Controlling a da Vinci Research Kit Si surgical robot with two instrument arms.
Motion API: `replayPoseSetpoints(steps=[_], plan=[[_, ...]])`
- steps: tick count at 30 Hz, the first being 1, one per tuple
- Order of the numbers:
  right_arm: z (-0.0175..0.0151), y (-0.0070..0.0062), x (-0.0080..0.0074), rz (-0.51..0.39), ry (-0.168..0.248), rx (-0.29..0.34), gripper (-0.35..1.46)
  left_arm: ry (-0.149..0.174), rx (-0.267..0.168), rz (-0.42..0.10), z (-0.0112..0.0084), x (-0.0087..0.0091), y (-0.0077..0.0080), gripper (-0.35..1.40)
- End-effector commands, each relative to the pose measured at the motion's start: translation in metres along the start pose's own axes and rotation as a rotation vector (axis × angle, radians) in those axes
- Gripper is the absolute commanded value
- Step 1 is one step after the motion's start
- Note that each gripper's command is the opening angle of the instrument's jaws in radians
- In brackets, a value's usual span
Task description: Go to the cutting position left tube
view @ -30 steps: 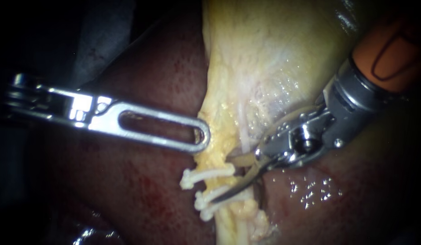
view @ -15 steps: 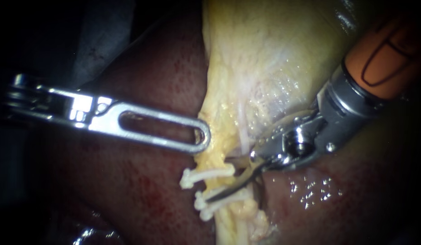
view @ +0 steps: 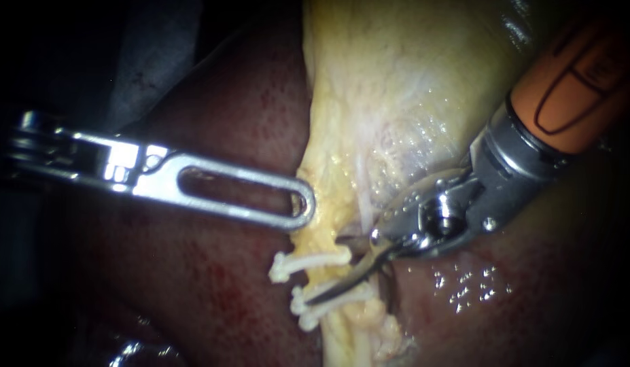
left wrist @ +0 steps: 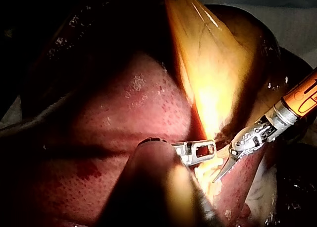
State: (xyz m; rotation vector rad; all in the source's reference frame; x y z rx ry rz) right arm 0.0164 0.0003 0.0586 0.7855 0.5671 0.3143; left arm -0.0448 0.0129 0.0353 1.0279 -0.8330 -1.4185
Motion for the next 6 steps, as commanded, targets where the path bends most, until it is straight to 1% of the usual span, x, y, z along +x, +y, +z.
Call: replayPoseSetpoints(steps=[1,6], plan=[[0.0000,0.0000,0.0000,-0.001,-0.001,0.001,0.80,0.000,0.000,0.000,0.0000,0.0000,0.0000,-0.35],[0.0000,0.0000,0.0000,-0.003,-0.001,0.002,0.78,0.000,0.000,0.000,0.0000,0.0000,0.0000,-0.35]])
